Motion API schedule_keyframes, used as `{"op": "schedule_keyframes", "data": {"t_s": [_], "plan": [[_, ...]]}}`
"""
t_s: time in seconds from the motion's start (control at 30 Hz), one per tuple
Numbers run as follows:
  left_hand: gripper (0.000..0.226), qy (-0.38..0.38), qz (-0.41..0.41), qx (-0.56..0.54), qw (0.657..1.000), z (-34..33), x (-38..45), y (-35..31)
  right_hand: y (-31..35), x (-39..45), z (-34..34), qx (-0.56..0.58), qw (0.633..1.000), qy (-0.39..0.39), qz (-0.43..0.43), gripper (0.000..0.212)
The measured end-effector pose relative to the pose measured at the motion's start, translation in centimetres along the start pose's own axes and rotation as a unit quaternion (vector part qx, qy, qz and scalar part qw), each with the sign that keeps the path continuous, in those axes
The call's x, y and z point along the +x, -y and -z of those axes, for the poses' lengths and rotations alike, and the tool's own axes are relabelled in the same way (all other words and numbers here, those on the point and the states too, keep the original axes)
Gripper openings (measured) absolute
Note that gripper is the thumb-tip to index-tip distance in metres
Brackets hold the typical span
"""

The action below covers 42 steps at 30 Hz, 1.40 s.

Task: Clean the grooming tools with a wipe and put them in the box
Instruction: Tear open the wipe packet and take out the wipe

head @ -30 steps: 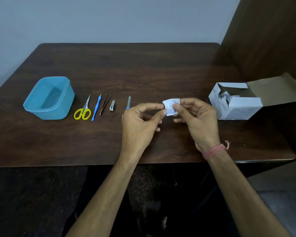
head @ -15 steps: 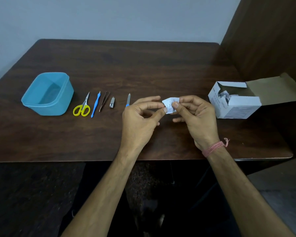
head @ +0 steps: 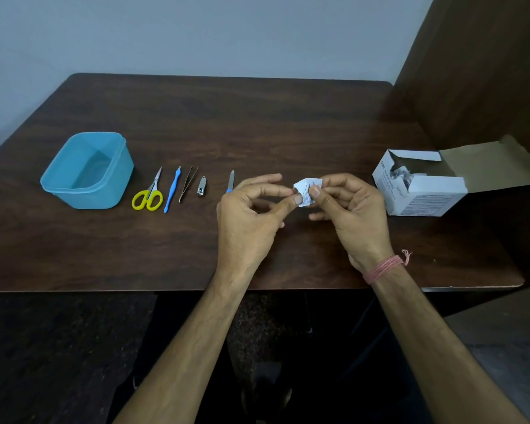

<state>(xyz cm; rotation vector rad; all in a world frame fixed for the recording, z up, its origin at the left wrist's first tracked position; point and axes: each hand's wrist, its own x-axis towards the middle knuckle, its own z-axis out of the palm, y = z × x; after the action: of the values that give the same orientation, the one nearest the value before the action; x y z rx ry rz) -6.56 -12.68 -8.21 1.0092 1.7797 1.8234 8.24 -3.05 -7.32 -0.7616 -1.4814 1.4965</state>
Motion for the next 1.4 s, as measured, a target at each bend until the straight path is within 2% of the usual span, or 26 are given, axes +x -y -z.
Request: {"op": "schedule_keyframes", "data": {"t_s": [0.23, 0.67, 0.93, 1.1, 1.23, 1.4], "plan": [[0.013, 0.019, -0.007, 0.005, 1.0, 0.0, -0.1, -0.2, -0.1, 0.0, 0.0, -0.012, 1.0, -0.008, 0.0, 0.009], [0.013, -0.016, -0.011, 0.006, 1.0, 0.0, 0.0, -0.2, -0.1, 0.0, -0.1, -0.009, 1.0, -0.003, 0.002, 0.009], [0.013, -0.006, -0.002, 0.005, 1.0, 0.0, 0.0, -0.1, -0.2, -0.1, 0.1, -0.003, 1.0, 0.012, 0.008, 0.01], [0.016, -0.032, -0.006, 0.008, 0.999, -0.1, -0.1, -0.5, 0.2, -0.2, 0.1, 0.008, 1.0, 0.028, 0.006, 0.014], [0.017, -0.043, 0.015, 0.005, 0.999, 0.0, -0.1, -0.4, 0.3, -0.2, 0.0, 0.012, 1.0, 0.015, 0.002, 0.013], [0.019, -0.017, 0.043, -0.036, 0.998, -0.1, -0.4, -1.1, 0.3, -0.3, 0.0, 0.003, 1.0, 0.026, -0.016, 0.012]]}}
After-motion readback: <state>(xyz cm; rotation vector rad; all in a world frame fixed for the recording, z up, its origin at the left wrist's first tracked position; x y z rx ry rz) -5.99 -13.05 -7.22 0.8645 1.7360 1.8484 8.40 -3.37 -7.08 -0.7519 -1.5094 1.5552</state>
